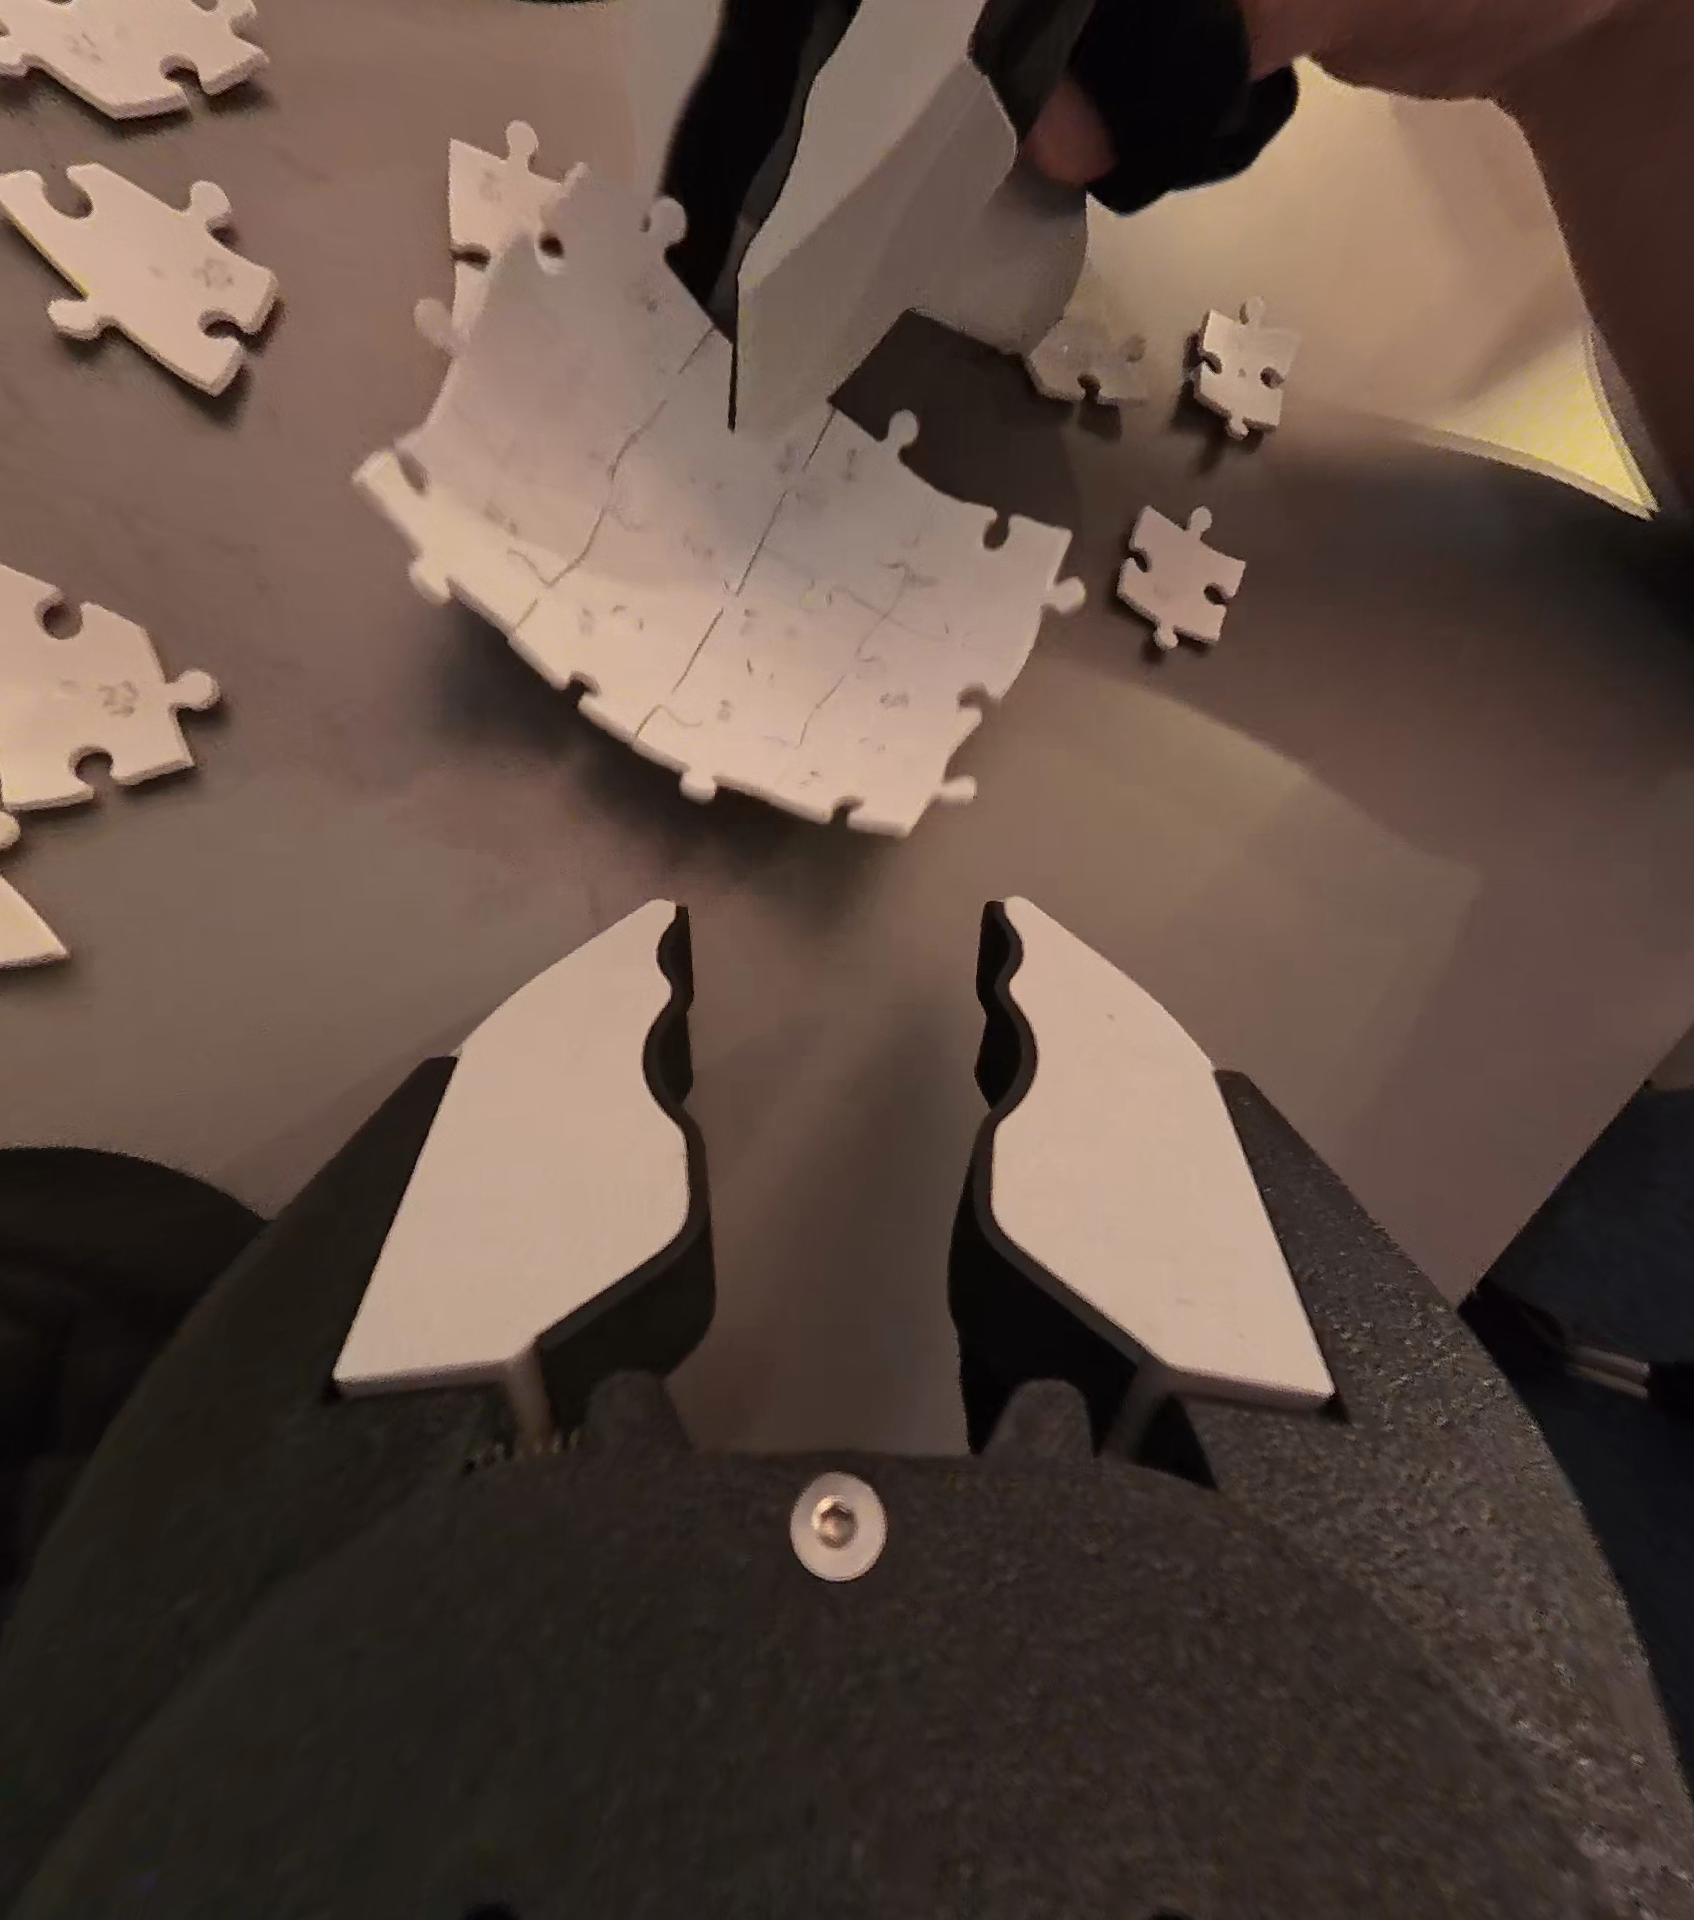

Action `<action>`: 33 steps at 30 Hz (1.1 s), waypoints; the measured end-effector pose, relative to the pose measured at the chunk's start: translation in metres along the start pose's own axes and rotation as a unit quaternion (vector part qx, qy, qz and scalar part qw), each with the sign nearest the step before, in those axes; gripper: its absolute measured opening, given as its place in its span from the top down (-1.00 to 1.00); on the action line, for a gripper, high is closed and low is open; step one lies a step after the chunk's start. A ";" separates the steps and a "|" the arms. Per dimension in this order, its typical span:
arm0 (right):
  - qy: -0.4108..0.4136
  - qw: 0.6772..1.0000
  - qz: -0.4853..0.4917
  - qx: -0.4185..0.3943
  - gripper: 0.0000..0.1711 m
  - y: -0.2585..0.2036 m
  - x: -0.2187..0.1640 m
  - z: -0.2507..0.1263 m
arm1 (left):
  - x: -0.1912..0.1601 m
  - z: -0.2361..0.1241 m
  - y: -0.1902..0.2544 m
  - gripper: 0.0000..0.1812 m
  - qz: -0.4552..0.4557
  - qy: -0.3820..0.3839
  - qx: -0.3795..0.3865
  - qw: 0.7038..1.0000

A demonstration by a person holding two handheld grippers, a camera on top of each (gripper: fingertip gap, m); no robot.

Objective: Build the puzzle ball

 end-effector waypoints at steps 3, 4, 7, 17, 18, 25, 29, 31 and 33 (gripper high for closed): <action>-0.007 1.000 0.010 0.023 0.83 -0.007 -0.003 0.000 | 0.003 0.003 0.002 0.42 -0.002 0.000 -0.003 1.000; -0.012 0.999 0.010 0.028 0.86 -0.009 -0.005 -0.001 | 0.003 0.003 0.003 0.42 -0.001 -0.001 -0.002 1.000; -0.024 0.999 0.004 0.027 0.90 -0.014 -0.010 -0.002 | 0.002 0.004 0.007 0.42 0.005 -0.004 -0.005 1.000; -0.062 0.997 0.001 0.049 0.88 -0.036 -0.028 0.005 | -0.014 -0.003 0.026 0.42 0.016 -0.020 -0.009 1.000; -0.064 0.997 0.000 0.051 0.88 -0.038 -0.029 0.006 | -0.016 -0.003 0.028 0.42 0.017 -0.022 -0.010 1.000; -0.079 0.996 -0.005 0.049 0.80 -0.043 -0.036 0.009 | -0.023 -0.007 0.034 0.42 0.019 -0.021 -0.013 1.000; -0.076 0.996 -0.010 0.039 0.76 -0.041 -0.034 0.008 | -0.024 -0.008 0.034 0.42 0.021 -0.021 -0.014 0.999; -0.067 0.997 -0.009 0.040 0.76 -0.042 -0.031 0.006 | -0.025 -0.008 0.035 0.42 0.022 -0.023 -0.015 0.999; -0.066 0.997 -0.008 0.043 0.76 -0.042 -0.031 0.005 | -0.026 -0.008 0.036 0.42 0.024 -0.023 -0.017 0.999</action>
Point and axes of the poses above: each gripper's, where its closed fingertips meet, z out along the fingers, x out of its top, y = z × x across the jaws, the point moved 1 cm from there along -z, back along the fingers, and after that the axes turned 3 degrees about z, right-handed, at the moved point
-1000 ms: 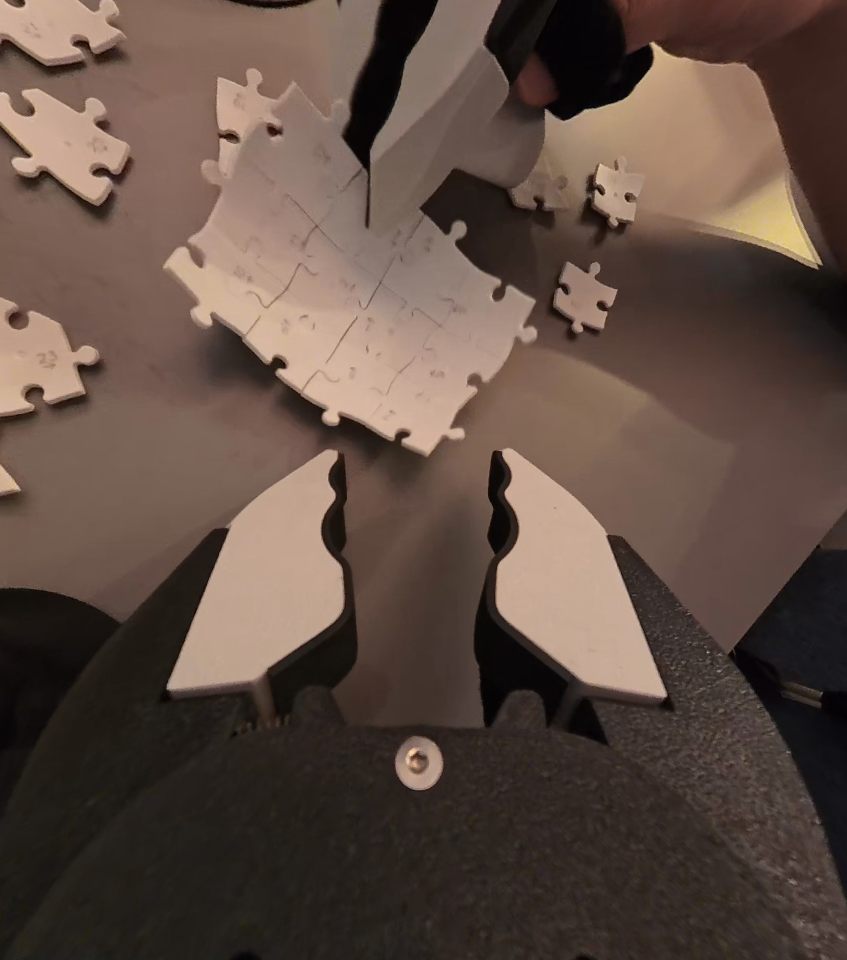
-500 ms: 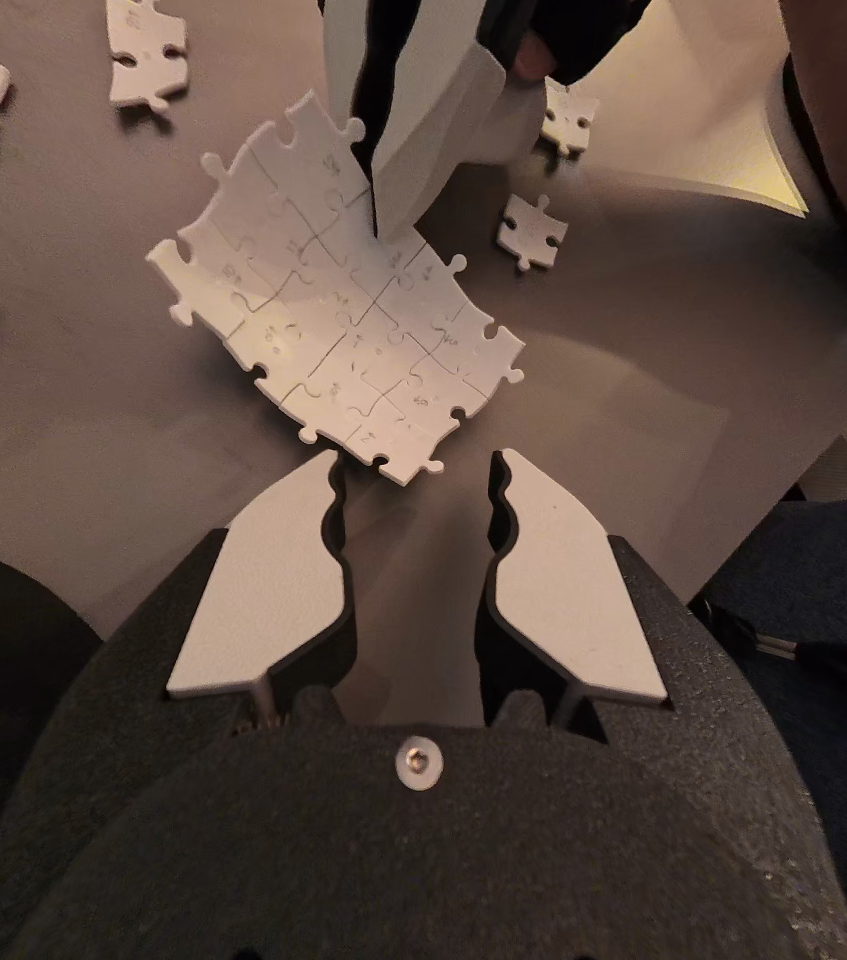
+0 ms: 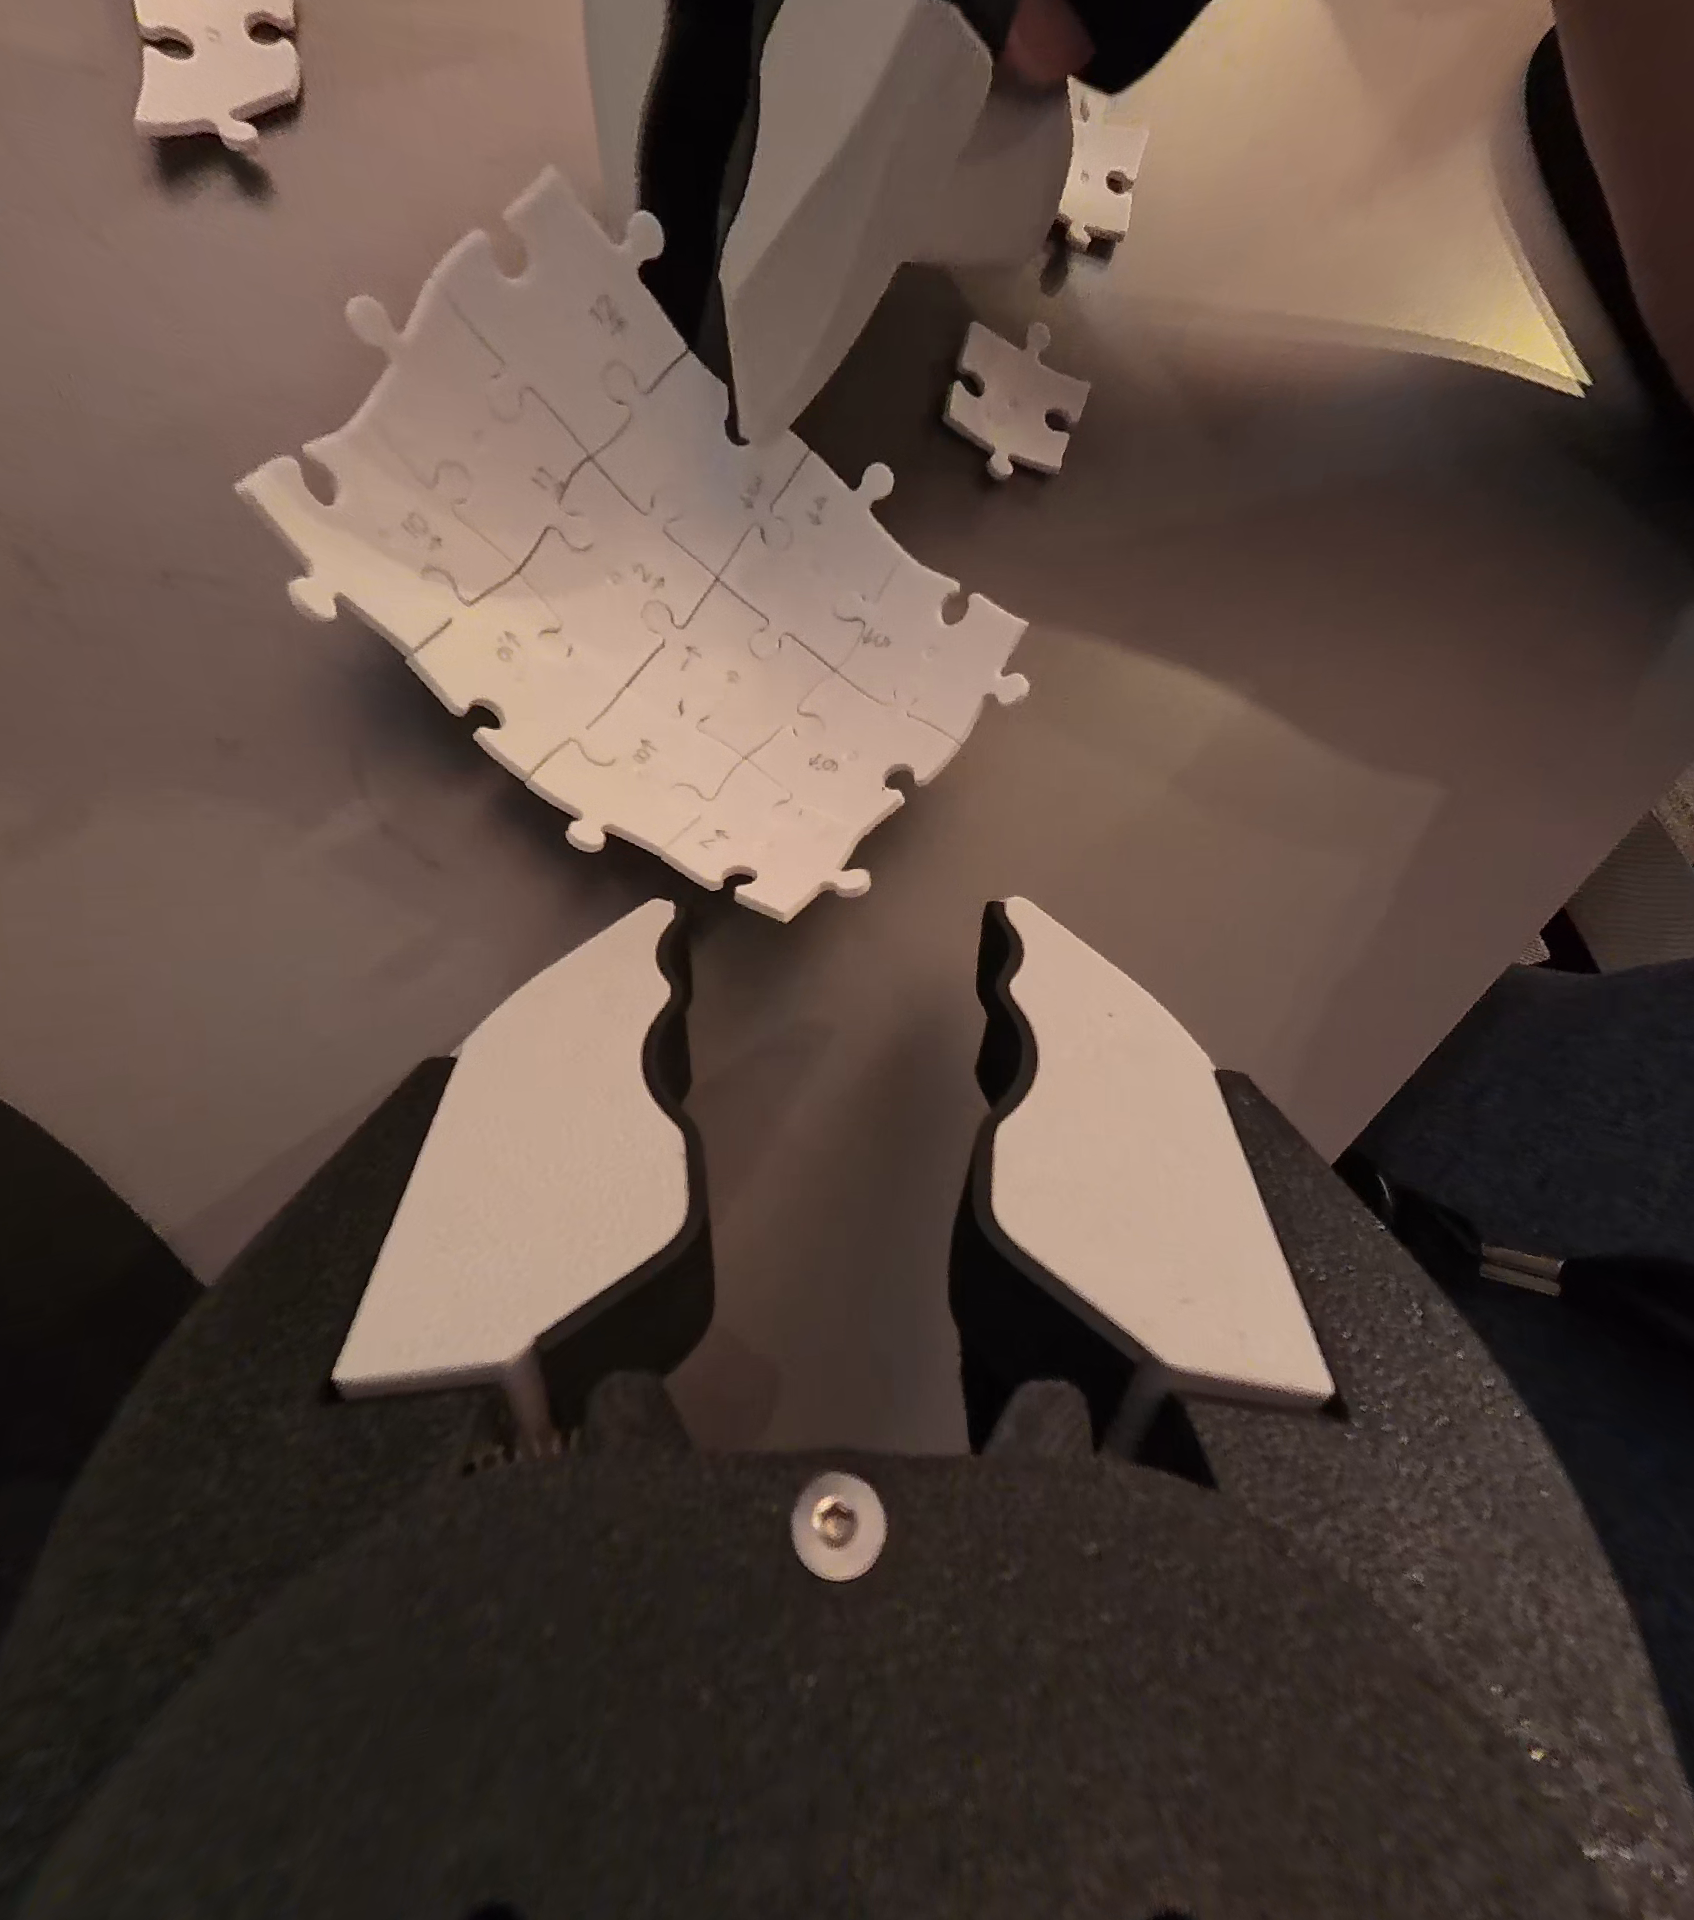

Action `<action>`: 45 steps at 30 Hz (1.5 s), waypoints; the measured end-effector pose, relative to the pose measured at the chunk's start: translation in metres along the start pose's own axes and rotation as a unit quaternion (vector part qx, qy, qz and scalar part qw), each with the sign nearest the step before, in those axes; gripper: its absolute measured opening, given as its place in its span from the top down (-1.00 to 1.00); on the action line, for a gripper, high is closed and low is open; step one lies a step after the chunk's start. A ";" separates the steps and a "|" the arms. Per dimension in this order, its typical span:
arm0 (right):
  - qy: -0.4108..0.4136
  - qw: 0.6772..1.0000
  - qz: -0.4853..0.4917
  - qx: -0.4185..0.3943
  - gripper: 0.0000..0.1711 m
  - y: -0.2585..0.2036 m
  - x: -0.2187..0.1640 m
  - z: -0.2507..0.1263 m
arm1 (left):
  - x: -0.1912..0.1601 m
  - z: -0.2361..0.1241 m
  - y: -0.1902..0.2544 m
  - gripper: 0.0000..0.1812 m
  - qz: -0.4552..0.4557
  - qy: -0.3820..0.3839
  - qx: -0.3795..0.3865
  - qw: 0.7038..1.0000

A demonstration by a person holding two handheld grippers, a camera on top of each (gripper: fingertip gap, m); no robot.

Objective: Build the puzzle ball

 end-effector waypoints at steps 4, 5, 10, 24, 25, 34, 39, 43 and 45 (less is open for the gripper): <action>-0.002 1.000 0.001 0.000 0.75 0.001 -0.002 -0.001 | 0.001 0.000 0.000 0.43 -0.004 0.004 -0.003 1.000; -0.001 1.000 0.002 0.000 0.75 0.002 -0.001 -0.002 | 0.001 0.000 -0.001 0.43 -0.006 0.006 -0.005 1.000; 0.000 1.000 0.002 -0.013 0.72 0.005 -0.002 -0.013 | -0.002 -0.007 -0.007 0.41 -0.006 0.003 0.009 1.000; 0.246 0.934 -0.152 -0.211 0.70 -0.024 0.045 -0.186 | 0.046 -0.115 -0.045 0.39 0.009 0.243 0.084 0.966; 0.276 0.915 -0.177 -0.235 0.69 -0.032 0.048 -0.203 | 0.051 -0.124 -0.045 0.39 0.016 0.273 0.083 0.958; 0.458 0.826 -0.156 -0.287 0.12 -0.055 0.044 -0.289 | 0.083 -0.178 -0.044 0.15 0.058 0.463 0.093 0.879; 0.515 0.794 -0.149 -0.286 0.17 -0.062 0.036 -0.320 | 0.092 -0.185 -0.048 0.11 0.073 0.473 0.099 0.872; 0.530 0.746 -0.209 -0.344 0.42 -0.080 0.026 -0.344 | 0.101 -0.193 -0.039 0.20 0.114 0.494 0.090 0.857; 0.543 0.723 -0.236 -0.356 0.47 -0.091 0.023 -0.352 | 0.107 -0.195 -0.036 0.21 0.133 0.501 0.092 0.850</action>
Point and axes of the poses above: each gripper's, where its closed fingertips meet, z out along the fingers, x out of its top, y = z × x across the jaws, the point moved 1 cm from there along -z, back along the fingers, and after that the axes turned 3 degrees about z, right-handed, at the moved point
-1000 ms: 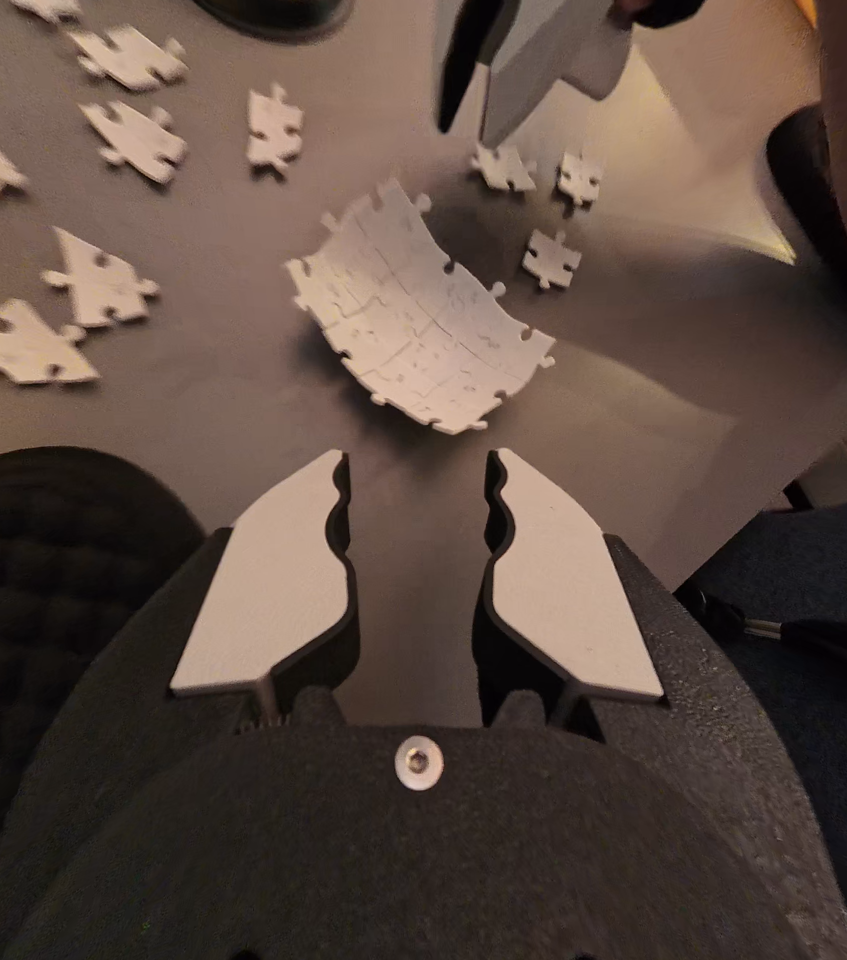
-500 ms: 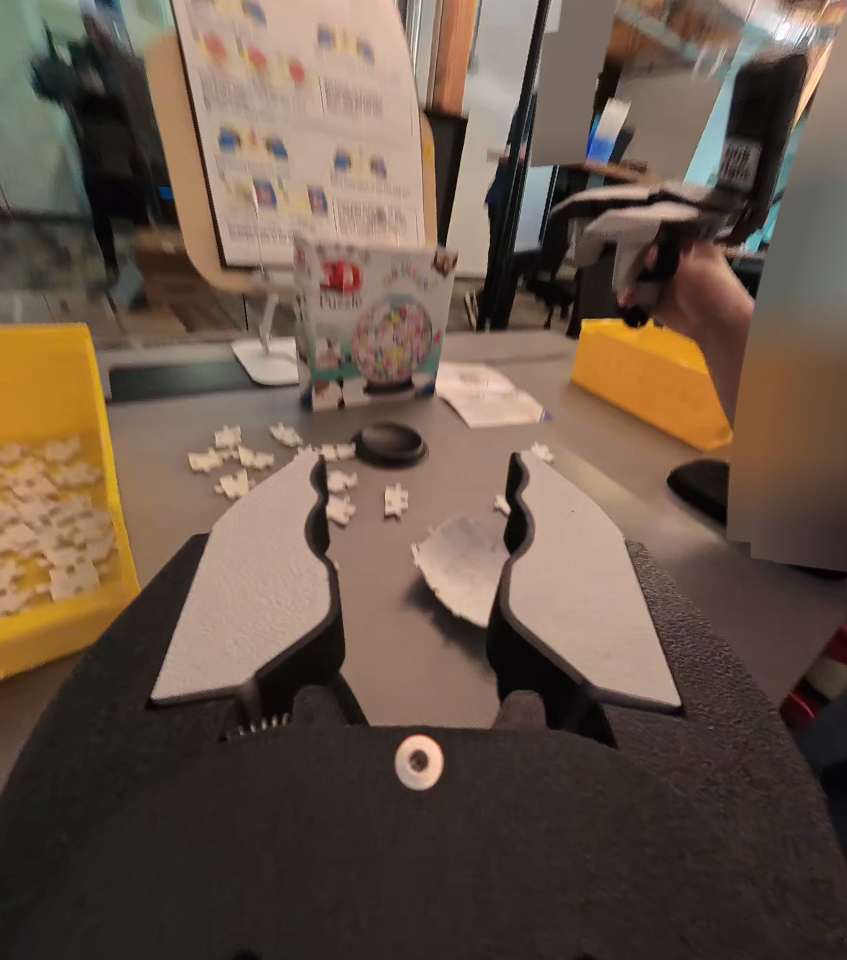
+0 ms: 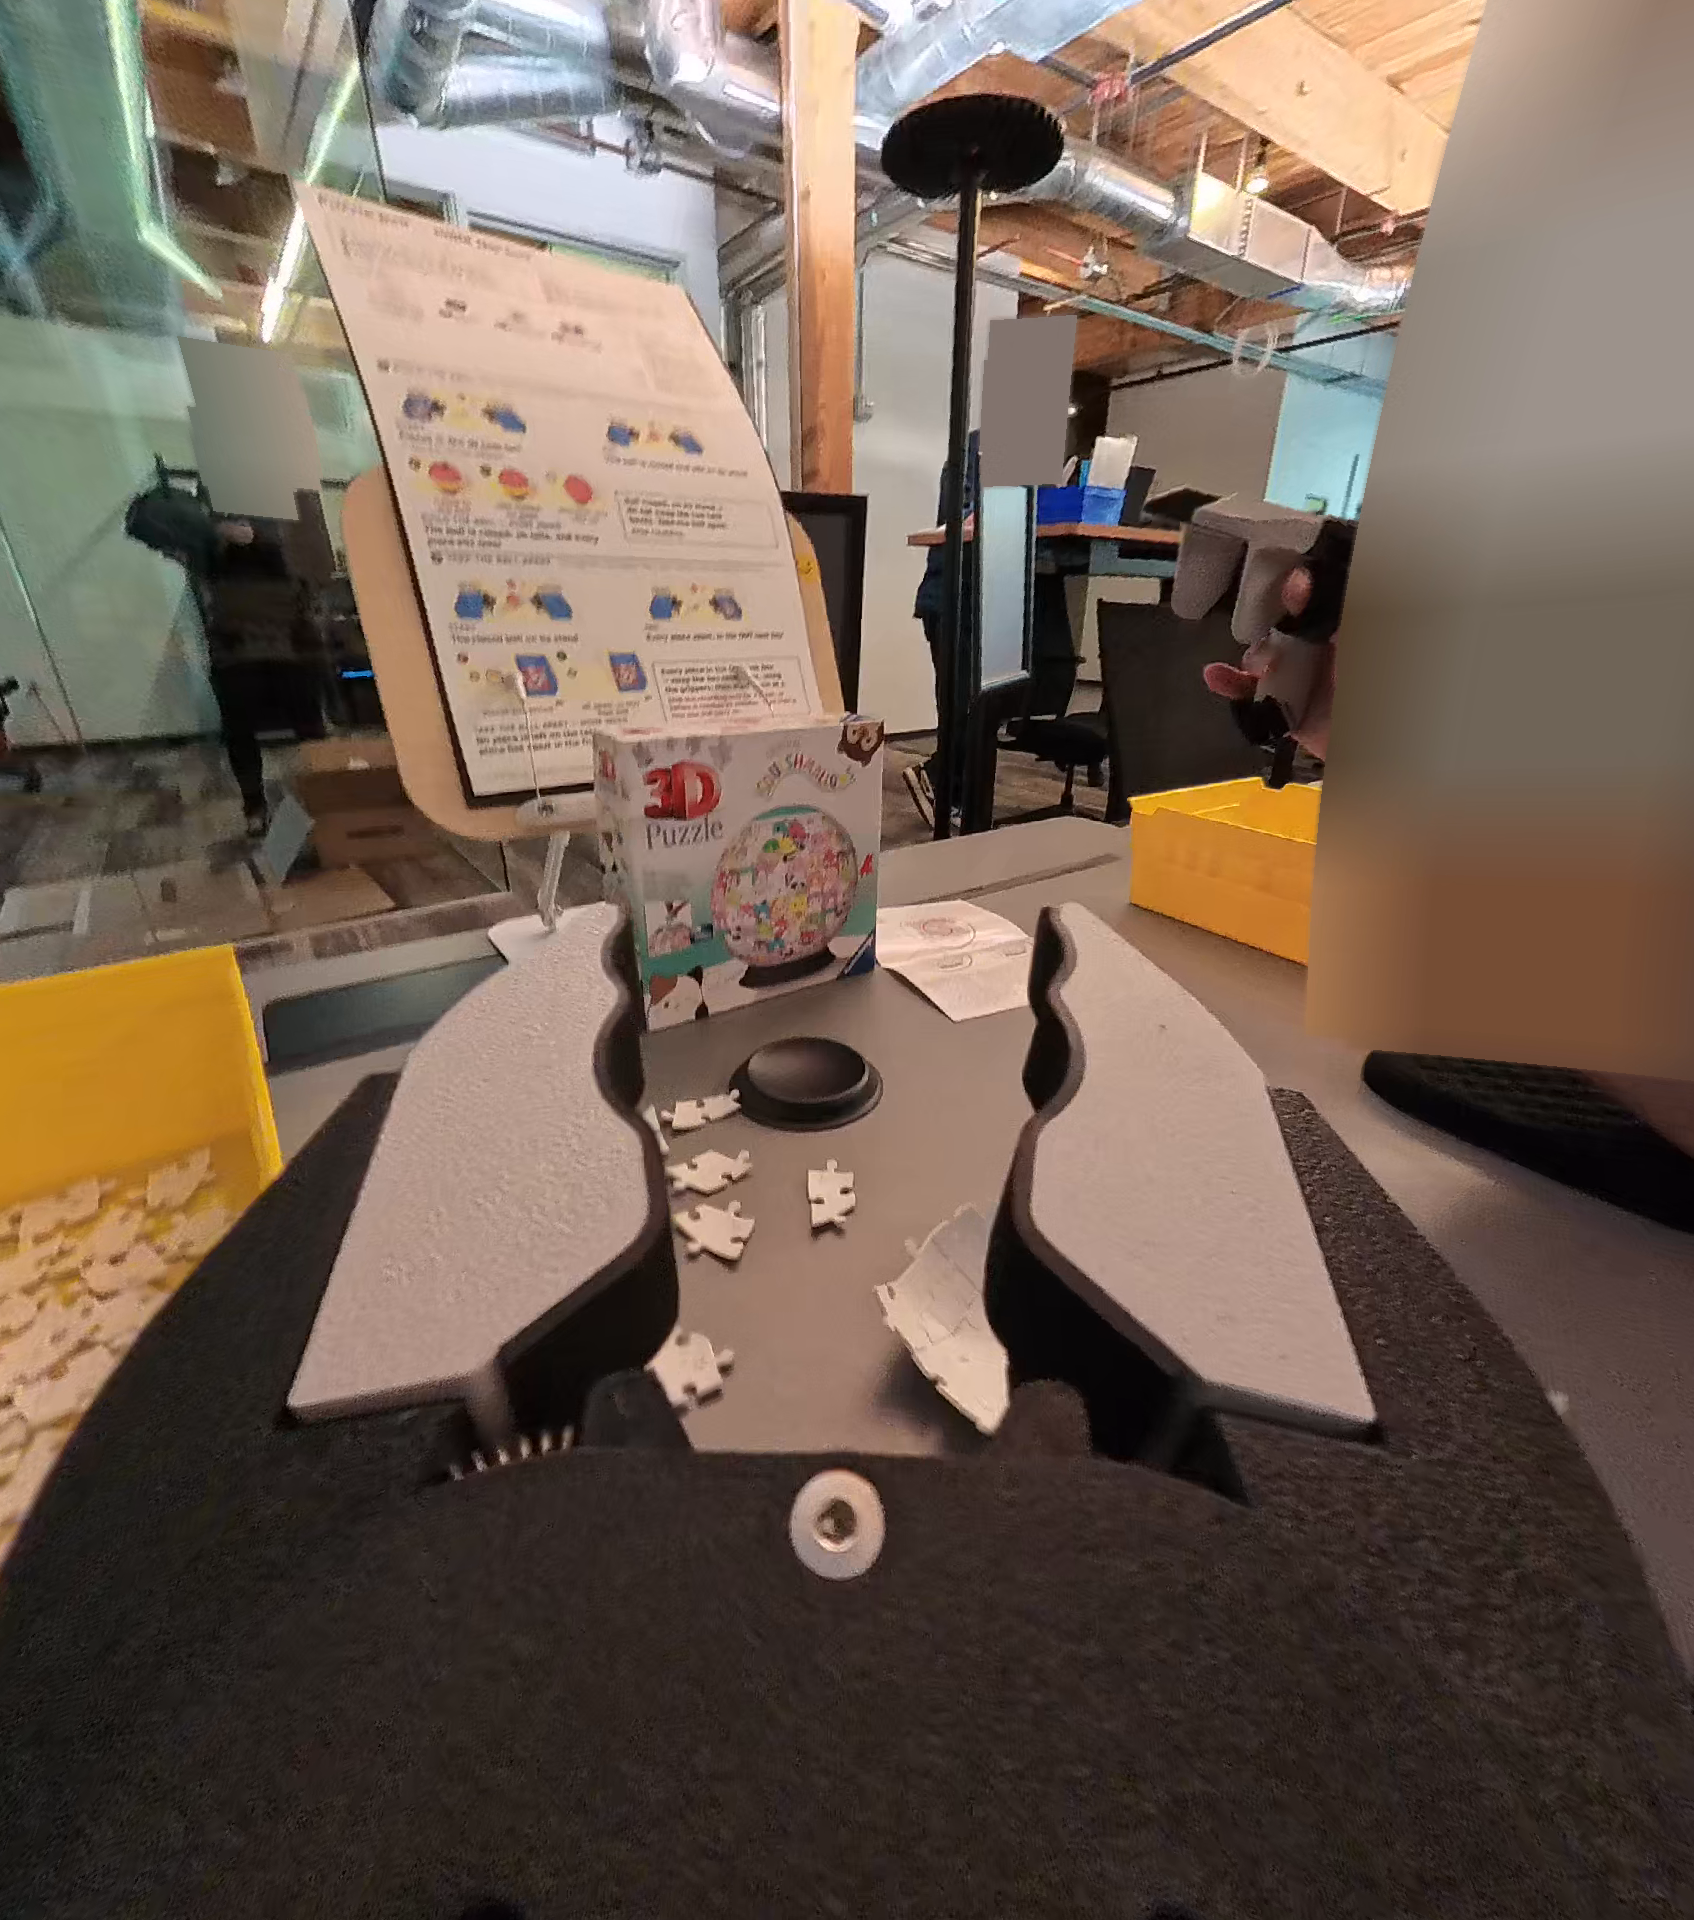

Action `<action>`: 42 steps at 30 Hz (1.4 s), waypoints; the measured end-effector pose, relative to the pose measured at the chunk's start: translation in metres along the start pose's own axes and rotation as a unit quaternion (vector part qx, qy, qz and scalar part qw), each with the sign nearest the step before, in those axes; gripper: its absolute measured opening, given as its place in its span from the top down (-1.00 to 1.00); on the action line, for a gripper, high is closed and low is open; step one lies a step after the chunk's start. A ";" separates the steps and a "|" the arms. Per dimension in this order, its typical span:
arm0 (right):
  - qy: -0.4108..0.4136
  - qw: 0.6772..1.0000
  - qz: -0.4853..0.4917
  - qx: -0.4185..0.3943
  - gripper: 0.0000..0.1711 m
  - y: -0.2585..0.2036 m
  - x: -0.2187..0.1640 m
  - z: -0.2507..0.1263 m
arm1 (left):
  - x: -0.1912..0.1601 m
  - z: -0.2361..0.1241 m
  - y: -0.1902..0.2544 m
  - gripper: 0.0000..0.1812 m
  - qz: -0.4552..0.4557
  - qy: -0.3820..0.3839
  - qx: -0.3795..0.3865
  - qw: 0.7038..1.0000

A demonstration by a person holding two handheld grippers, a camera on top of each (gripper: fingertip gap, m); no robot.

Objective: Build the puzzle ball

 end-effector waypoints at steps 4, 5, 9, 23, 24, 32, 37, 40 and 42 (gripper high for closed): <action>0.024 0.999 0.002 0.027 0.43 -0.009 0.009 -0.003 | 0.001 0.014 0.001 0.25 0.007 -0.003 -0.016 1.000; 0.016 0.999 0.004 0.034 0.37 -0.010 0.006 -0.001 | 0.000 0.018 0.002 0.27 0.004 -0.006 -0.024 1.000; -0.025 0.999 -0.018 0.018 0.29 -0.005 -0.014 0.010 | 0.007 0.033 0.003 0.34 0.025 -0.012 -0.038 0.999; -0.033 0.985 0.027 0.165 0.65 -0.035 -0.025 0.006 | 0.087 0.117 0.014 0.66 0.190 0.037 -0.032 0.981; -0.051 0.983 0.033 0.171 0.63 -0.035 -0.031 0.006 | 0.086 0.124 0.015 0.66 0.176 0.026 -0.039 0.983; -0.136 0.985 0.000 0.102 0.69 -0.016 -0.060 0.013 | 0.074 0.156 0.004 0.85 0.137 -0.019 -0.054 0.989; -0.287 0.924 -0.008 0.251 0.65 -0.068 -0.121 0.006 | 0.071 0.156 -0.001 0.85 0.089 -0.032 -0.077 0.993; -0.360 0.885 -0.060 0.290 0.58 -0.093 -0.164 0.004 | 0.062 0.154 -0.007 0.84 0.084 -0.053 -0.077 0.992; -0.401 0.858 -0.071 0.313 0.53 -0.106 -0.191 0.000 | 0.056 0.151 -0.015 0.83 0.092 -0.072 -0.064 0.991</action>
Point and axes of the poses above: each gripper's, where its closed fingertips meet, z out along the fingers, x out of its top, y = z × x across the jaws, the point moved 1 cm from there along -z, back along the fingers, and after that the axes turned 3 degrees about z, right-handed, at the moved point
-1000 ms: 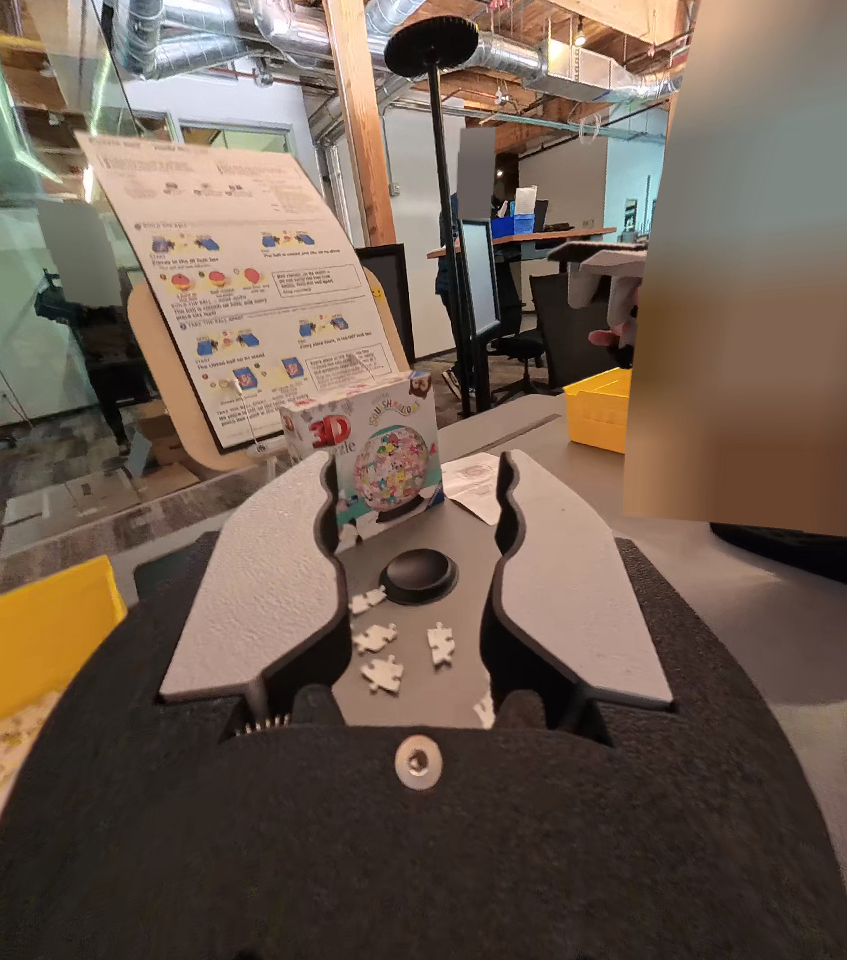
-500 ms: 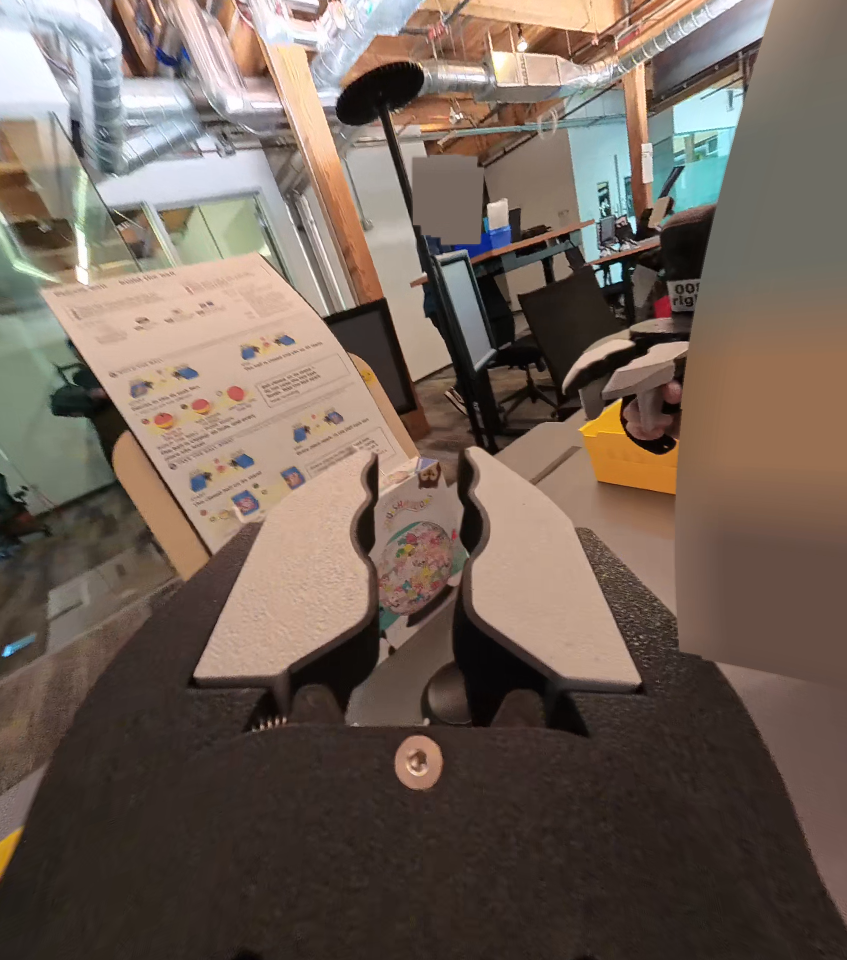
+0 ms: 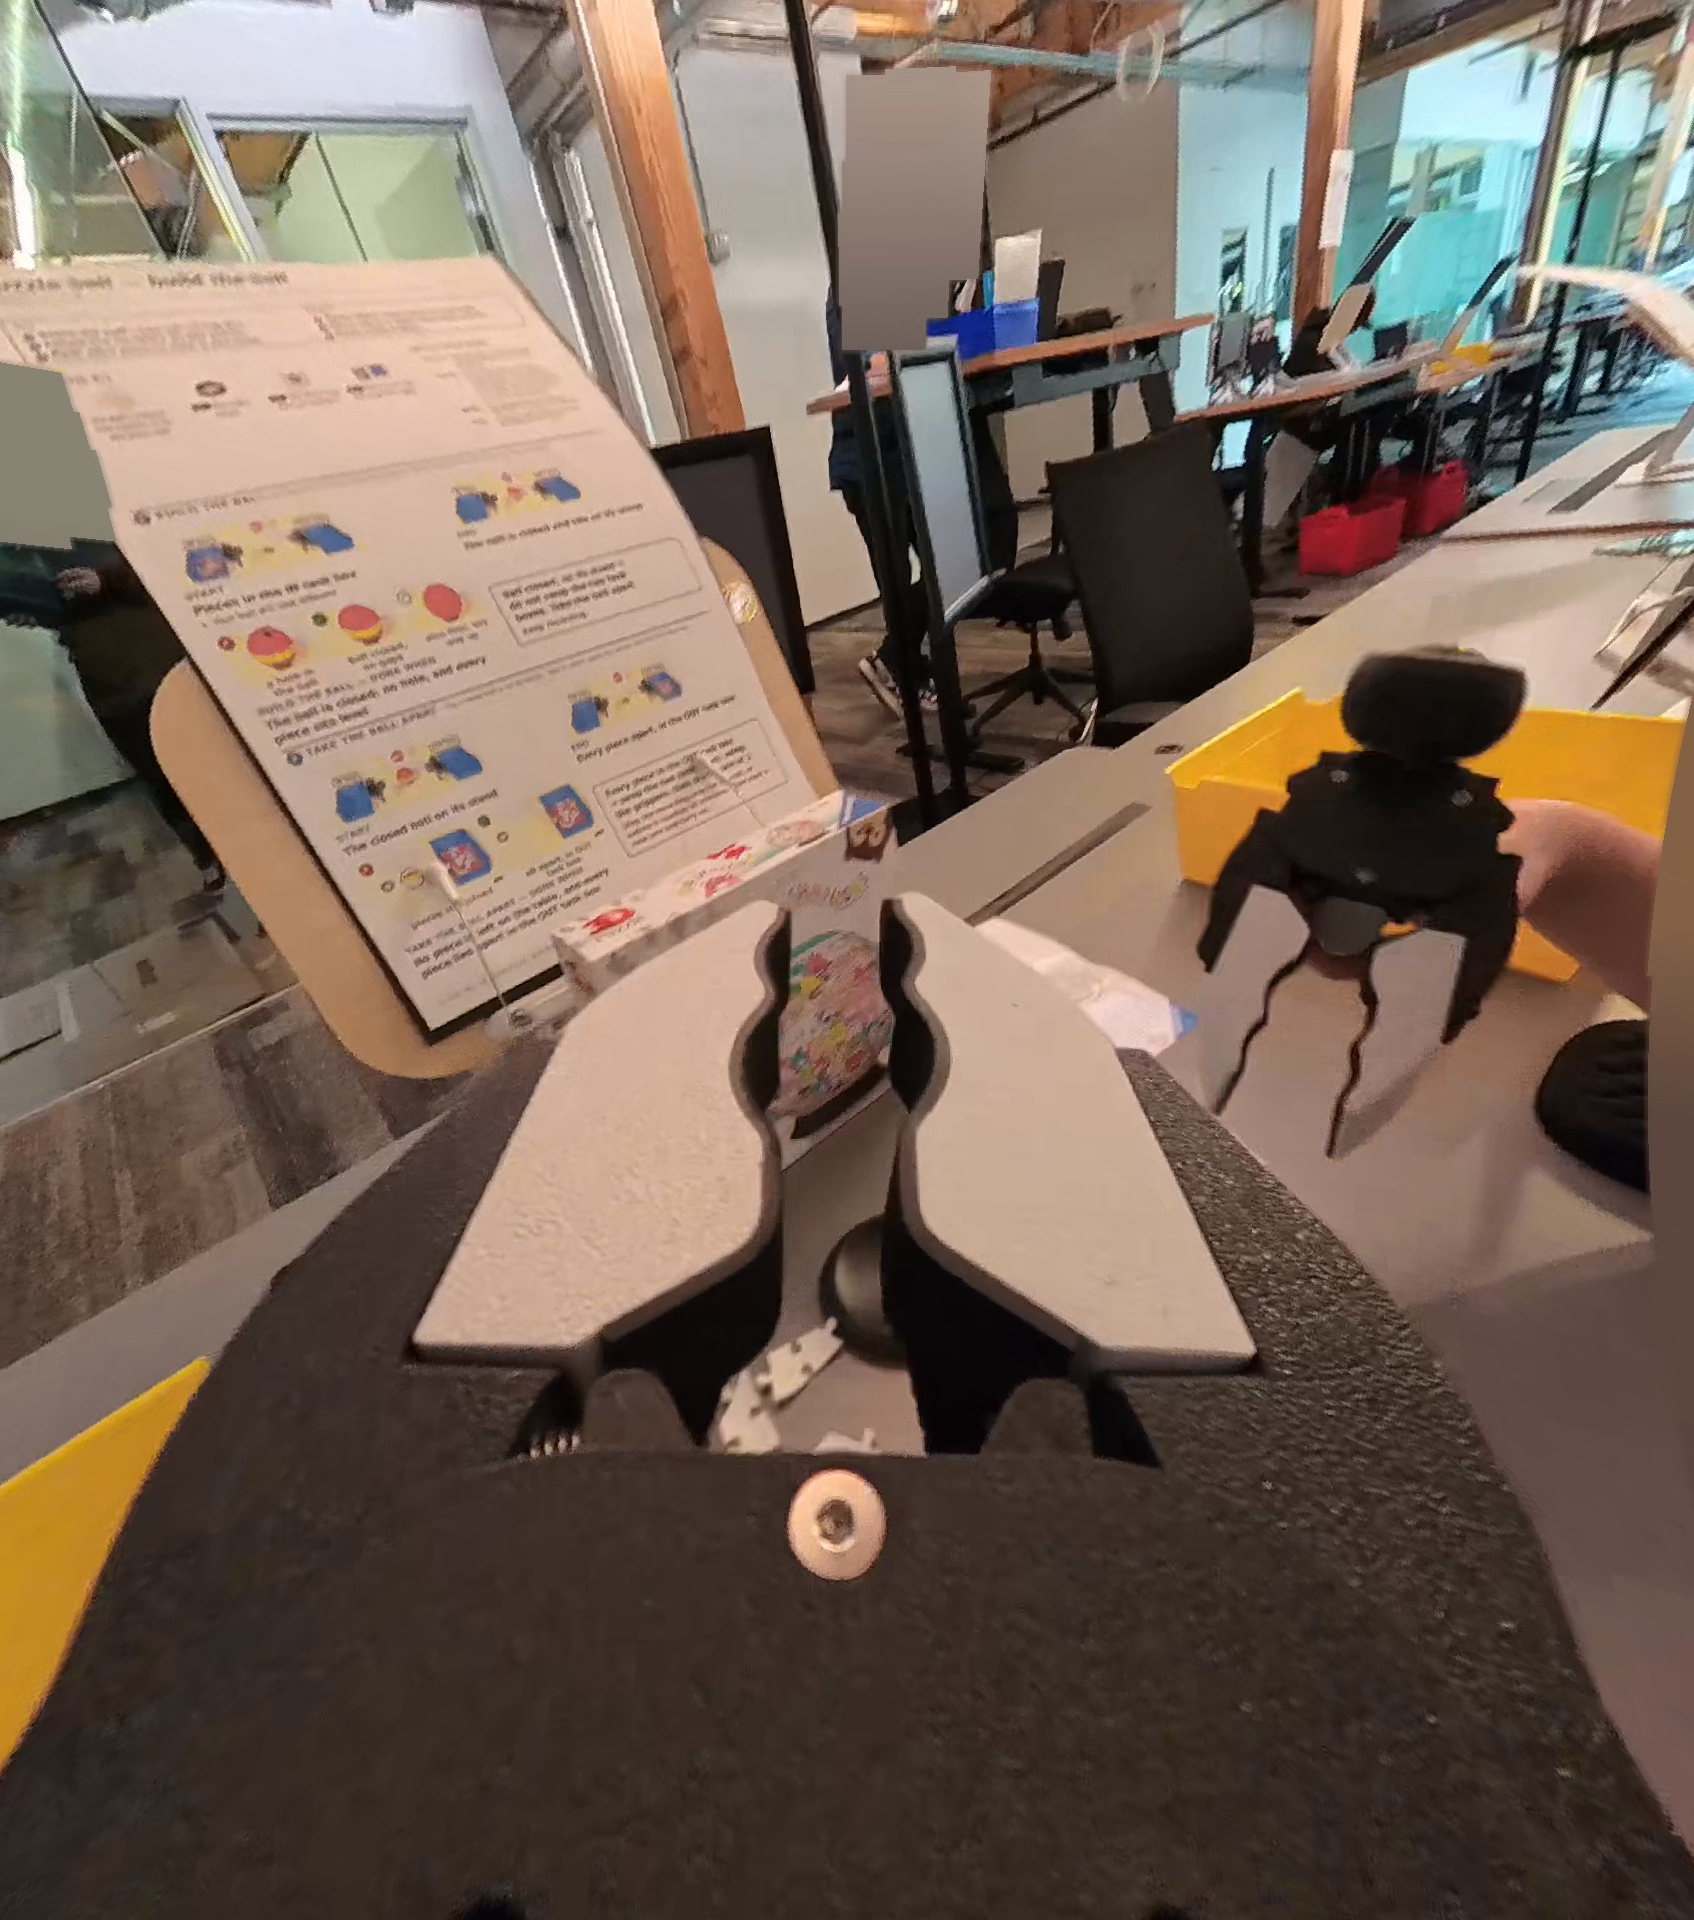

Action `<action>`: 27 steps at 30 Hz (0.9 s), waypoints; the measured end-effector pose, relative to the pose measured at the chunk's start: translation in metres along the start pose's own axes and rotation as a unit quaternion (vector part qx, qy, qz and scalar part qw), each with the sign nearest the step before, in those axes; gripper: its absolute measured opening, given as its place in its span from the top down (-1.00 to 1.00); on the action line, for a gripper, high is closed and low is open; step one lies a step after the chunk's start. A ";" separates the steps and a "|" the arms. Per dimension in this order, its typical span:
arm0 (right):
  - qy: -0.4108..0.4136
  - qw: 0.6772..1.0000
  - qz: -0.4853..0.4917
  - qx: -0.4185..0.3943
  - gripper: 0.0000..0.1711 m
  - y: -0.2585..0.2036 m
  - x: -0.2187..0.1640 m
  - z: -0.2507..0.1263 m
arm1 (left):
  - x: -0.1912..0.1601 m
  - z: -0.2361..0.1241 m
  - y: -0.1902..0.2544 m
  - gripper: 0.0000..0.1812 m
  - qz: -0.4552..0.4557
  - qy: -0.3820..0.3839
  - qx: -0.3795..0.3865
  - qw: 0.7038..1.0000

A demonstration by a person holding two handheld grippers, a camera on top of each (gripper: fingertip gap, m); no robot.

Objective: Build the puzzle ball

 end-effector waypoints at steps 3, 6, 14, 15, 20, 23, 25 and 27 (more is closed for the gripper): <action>-0.059 0.998 0.014 0.026 0.47 -0.009 -0.028 0.026 | -0.009 -0.004 -0.005 0.81 -0.010 -0.026 -0.003 1.000; -0.073 0.996 0.025 0.052 0.47 -0.028 -0.044 0.040 | -0.016 -0.004 -0.009 0.81 -0.029 -0.038 -0.011 0.999; -0.058 0.998 0.020 0.014 0.48 -0.041 -0.067 0.044 | -0.067 0.006 0.021 0.82 -0.054 -0.148 -0.128 0.979; -0.058 0.998 0.024 0.019 0.49 -0.041 -0.068 0.045 | -0.077 0.008 0.025 0.81 -0.058 -0.166 -0.138 0.975; -0.092 0.994 0.023 0.047 0.52 -0.038 -0.080 0.056 | -0.134 0.008 0.056 0.77 -0.073 -0.215 -0.198 0.954; -0.099 0.992 0.032 0.065 0.60 -0.037 -0.081 0.062 | -0.171 0.008 0.060 0.73 -0.092 -0.260 -0.203 0.940; -0.110 0.990 0.046 0.076 0.61 -0.040 -0.083 0.063 | -0.188 0.005 0.069 0.73 -0.125 -0.286 -0.226 0.923; -0.110 0.990 0.049 0.078 0.62 -0.044 -0.084 0.061 | -0.199 0.001 0.074 0.76 -0.149 -0.302 -0.239 0.911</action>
Point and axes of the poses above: each gripper's, where its closed fingertips meet, z out along the fingers, x out of its top, y = z × x across the jaws, the point moved 1 cm from there along -z, back along the fingers, and after that the axes turned 3 degrees about z, right-handed, at the moved point
